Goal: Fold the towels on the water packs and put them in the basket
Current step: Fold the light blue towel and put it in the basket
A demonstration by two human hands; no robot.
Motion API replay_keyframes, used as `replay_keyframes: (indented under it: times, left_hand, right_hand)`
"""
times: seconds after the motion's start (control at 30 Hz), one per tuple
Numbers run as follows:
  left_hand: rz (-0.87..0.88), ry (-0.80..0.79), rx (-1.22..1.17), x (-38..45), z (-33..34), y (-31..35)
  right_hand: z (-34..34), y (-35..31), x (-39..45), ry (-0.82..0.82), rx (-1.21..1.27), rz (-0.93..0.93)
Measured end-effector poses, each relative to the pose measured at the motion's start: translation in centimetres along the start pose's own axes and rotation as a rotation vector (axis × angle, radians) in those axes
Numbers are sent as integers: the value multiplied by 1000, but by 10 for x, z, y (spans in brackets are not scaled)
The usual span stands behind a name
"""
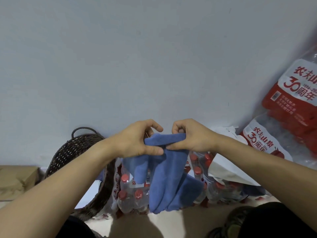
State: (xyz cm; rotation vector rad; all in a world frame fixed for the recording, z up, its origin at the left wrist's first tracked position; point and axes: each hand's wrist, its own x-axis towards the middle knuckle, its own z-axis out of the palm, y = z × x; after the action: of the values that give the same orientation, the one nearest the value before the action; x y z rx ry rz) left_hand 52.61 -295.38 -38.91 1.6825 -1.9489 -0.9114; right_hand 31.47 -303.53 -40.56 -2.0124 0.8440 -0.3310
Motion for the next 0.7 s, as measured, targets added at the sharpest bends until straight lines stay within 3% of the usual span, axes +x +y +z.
replay_keyframes:
  times: [0.07,0.2,0.33,0.5,0.57,0.7]
  left_hand:
    - [-36,-57,46,-1,0,-1]
    - [-129,-94,-223,-2,3,3]
    - [-75,-108,-108,0,6,-2]
    - [-63,26,-251,4,5,-7]
    - [-46,97,-292,6,5,-10]
    - [3,160,-399,5,5,-5]
  right_hand:
    - [-2,-2,0,30,66,-61]
    - [-2,-6,-1,34,129,-151]
    - [-1,-14,-4,19,124,-188]
    - [-10,-16,-9,-218,-29,-124]
    - [-12,-17,-11,-269,21,-86]
    - [-4,-18,-7,-81,187,-77]
